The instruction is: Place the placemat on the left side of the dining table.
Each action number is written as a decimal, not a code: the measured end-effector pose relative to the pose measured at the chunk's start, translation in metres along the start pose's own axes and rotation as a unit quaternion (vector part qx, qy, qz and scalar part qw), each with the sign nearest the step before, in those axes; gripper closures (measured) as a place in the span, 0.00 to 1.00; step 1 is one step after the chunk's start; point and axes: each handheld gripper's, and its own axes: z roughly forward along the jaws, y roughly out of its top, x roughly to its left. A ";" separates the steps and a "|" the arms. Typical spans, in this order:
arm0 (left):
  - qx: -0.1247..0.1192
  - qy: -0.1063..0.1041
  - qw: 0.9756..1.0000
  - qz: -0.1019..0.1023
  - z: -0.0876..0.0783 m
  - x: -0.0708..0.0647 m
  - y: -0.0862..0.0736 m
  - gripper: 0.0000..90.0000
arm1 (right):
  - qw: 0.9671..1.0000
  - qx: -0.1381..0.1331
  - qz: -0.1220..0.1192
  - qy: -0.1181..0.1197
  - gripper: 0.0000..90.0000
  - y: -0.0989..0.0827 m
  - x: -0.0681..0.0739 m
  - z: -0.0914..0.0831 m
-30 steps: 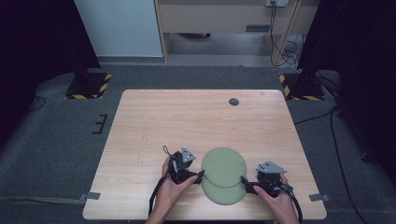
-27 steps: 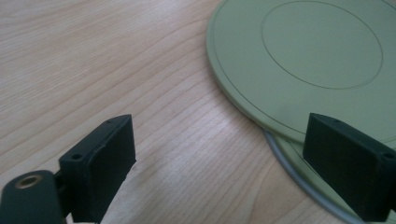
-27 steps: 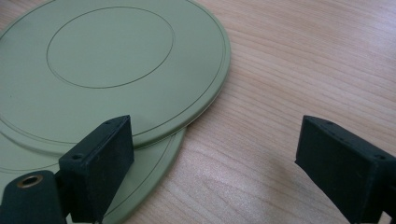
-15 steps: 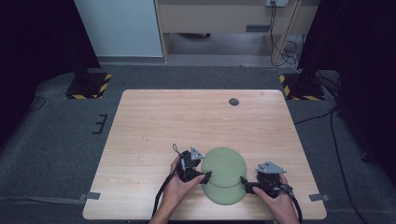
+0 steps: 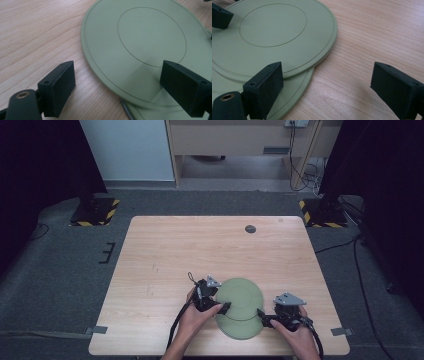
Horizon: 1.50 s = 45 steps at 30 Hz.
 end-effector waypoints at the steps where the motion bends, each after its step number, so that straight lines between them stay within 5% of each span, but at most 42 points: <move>1: -0.001 -0.002 1.000 -0.003 0.001 0.000 0.000 0.13 | 1.000 0.000 0.001 0.001 0.12 0.000 0.000 0.000; 9: 0.017 -0.007 1.000 0.002 0.007 -0.005 0.008 0.10 | 1.000 0.000 0.004 0.003 0.12 0.001 0.000 0.002; 24: 0.000 -0.007 1.000 -0.012 0.009 -0.002 0.008 0.11 | 1.000 0.001 0.008 0.009 0.12 0.002 0.002 0.002; 32: -0.010 -0.009 0.999 -0.044 0.005 0.004 0.008 0.24 | 1.000 -0.001 0.011 0.010 0.11 0.001 0.001 0.003; 45: -0.065 -0.001 0.997 -0.044 -0.016 0.003 0.014 0.51 | 1.000 0.001 0.011 0.010 0.09 0.002 0.001 0.004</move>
